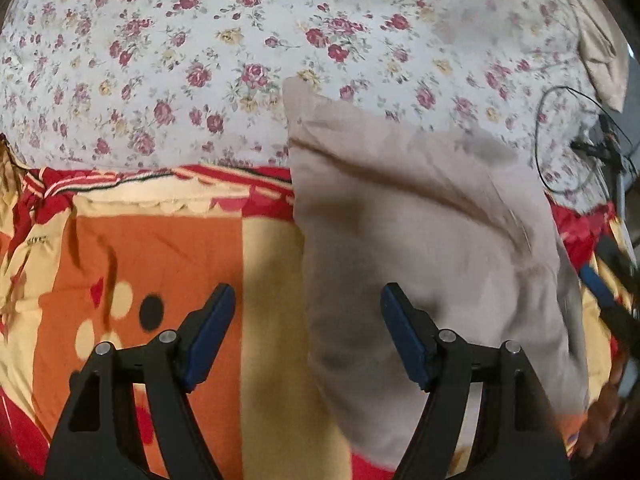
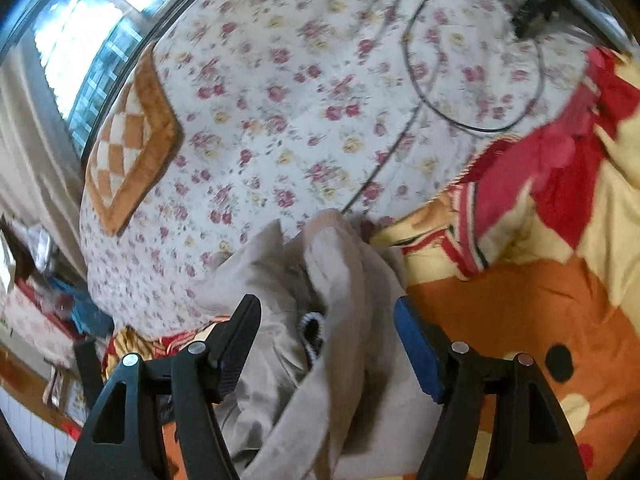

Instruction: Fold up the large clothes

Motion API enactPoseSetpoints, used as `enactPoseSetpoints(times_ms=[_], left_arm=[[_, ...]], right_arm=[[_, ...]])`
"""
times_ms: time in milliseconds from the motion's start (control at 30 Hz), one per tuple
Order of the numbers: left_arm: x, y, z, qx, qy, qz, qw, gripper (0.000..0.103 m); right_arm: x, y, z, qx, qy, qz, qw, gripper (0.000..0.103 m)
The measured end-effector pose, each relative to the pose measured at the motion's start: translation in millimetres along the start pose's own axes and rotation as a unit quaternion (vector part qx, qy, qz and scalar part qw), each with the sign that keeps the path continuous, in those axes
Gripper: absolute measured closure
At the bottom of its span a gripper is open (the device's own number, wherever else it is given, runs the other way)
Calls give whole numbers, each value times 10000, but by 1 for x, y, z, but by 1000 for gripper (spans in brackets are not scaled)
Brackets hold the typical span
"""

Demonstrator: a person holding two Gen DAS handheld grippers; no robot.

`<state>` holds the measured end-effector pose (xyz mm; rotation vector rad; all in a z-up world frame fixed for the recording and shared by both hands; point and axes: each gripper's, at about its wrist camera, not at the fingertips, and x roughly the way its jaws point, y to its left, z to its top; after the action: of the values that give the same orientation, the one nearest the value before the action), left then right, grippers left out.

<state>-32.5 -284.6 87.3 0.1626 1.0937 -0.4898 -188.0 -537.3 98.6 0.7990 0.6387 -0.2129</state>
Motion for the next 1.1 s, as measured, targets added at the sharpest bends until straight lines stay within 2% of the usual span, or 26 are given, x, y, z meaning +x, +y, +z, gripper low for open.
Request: enactPoseSetpoints(times_ms=[133, 300, 433, 600, 667, 733, 933, 1033, 1067, 1100], left_arm=[[9, -9, 23, 129, 4, 125, 9998, 28], [14, -8, 28, 230, 47, 203, 9995, 28], [15, -4, 28, 181, 93, 200, 9996, 28], [16, -3, 33, 165, 86, 257, 9995, 28], [18, -2, 36, 113, 105, 255, 9996, 28], [18, -4, 37, 96, 105, 244, 9996, 28], [23, -16, 32, 153, 98, 97, 9998, 28], [39, -24, 22, 211, 291, 103, 9993, 28], [43, -25, 18, 219, 319, 98, 9992, 28], [45, -27, 15, 226, 318, 96, 9992, 28]], right_arm=[[9, 6, 3, -150, 243, 246, 9993, 31], [13, 29, 10, -626, 330, 510, 9962, 31], [31, 57, 13, -1248, 633, 661, 9880, 22], [71, 75, 3, -1867, 972, 190, 9774, 22], [82, 74, 2, -1935, 877, 52, 9772, 33], [87, 71, 4, -1885, 803, 18, 9788, 98], [66, 41, 15, -1450, 235, -225, 9889, 100], [76, 12, 13, -1128, 265, -713, 9907, 100], [86, -1, 10, -1044, 387, -929, 9894, 100], [92, -10, 8, -937, 515, -972, 9895, 100]])
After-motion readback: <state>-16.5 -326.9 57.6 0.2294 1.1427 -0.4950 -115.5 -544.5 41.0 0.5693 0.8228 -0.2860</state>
